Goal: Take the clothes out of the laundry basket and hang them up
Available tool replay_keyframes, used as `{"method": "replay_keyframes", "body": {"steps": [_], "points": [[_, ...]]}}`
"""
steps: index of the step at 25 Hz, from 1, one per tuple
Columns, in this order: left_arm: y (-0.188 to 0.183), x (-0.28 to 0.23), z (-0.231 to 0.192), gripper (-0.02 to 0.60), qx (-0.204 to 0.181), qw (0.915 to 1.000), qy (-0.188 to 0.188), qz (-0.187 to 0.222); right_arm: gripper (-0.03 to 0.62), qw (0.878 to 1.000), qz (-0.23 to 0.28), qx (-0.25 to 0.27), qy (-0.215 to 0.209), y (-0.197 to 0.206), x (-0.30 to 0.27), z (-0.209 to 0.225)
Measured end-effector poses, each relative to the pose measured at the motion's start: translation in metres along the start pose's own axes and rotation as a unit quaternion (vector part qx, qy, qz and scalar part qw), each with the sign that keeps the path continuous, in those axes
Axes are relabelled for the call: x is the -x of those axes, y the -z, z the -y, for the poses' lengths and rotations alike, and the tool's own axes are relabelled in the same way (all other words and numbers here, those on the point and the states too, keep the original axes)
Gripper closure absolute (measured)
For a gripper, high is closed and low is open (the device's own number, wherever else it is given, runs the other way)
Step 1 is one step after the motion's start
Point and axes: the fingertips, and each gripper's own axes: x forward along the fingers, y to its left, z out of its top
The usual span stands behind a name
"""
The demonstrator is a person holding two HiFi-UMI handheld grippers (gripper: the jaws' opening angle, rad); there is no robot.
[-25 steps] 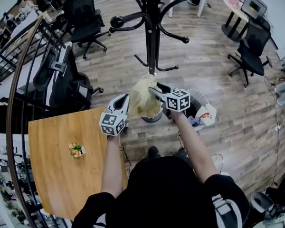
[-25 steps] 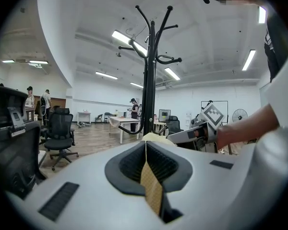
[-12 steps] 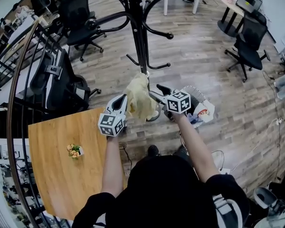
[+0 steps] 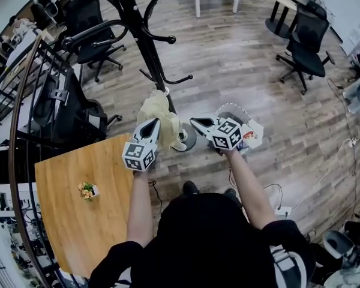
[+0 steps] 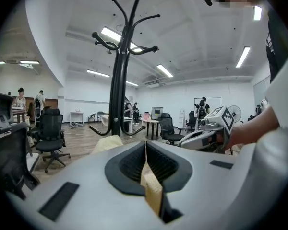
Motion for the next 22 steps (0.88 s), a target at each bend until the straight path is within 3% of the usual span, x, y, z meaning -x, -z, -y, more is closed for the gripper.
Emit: {"method": "replay_keyframes", "body": {"steps": [7,22], "points": [[0.004,-0.028,0.069,0.558,-0.027,0.9989,0.029,-0.026,0.586,0.999,-0.004,0.006,0.044,0.024,0.082,0.023],[0.016,-0.102,0.21,0.558,-0.025,0.9943,0.096,-0.039,0.586,0.99,0.006,-0.042,0.137,0.085,0.256,0.075]]}}
